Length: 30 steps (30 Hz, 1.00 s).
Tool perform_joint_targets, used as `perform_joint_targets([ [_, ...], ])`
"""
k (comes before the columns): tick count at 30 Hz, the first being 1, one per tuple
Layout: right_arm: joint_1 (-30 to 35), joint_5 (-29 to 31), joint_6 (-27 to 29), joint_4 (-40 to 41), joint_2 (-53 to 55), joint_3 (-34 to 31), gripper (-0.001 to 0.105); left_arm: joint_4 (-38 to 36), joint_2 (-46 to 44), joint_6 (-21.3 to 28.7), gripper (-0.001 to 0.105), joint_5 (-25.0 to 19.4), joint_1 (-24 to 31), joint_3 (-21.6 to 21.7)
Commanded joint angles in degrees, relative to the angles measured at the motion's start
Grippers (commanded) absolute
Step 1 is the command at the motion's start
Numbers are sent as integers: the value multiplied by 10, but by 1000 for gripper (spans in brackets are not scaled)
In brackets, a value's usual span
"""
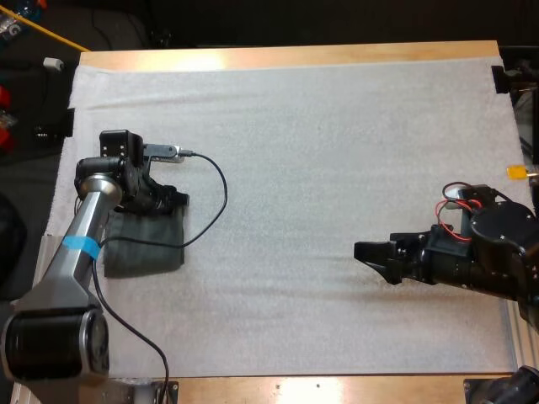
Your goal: Pick towel from pile, fold and stack
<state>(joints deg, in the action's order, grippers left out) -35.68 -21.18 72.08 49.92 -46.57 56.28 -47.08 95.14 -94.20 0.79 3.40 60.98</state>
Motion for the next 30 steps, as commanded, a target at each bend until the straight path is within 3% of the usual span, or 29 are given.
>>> perform_joint_targets([
  [1, 0, 4, 0, -4, 5, 2, 77, 6, 9, -7, 62, 2, -1, 3],
  [9, 0, 8, -2, -4, 5, 2, 77, 8, 42, -5, 62, 20, -1, 3],
  [15, 0, 21, -2, -4, 5, 2, 77, -31, 24, -3, 62, 25, -1, 40],
  [24, 0, 21, 1, -4, 5, 2, 77, -59, -99, -4, 62, 25, -1, 68],
  [30, 1, 85, 20, -4, 5, 2, 77, -108, -181, -4, 62, 25, -4, 68],
])
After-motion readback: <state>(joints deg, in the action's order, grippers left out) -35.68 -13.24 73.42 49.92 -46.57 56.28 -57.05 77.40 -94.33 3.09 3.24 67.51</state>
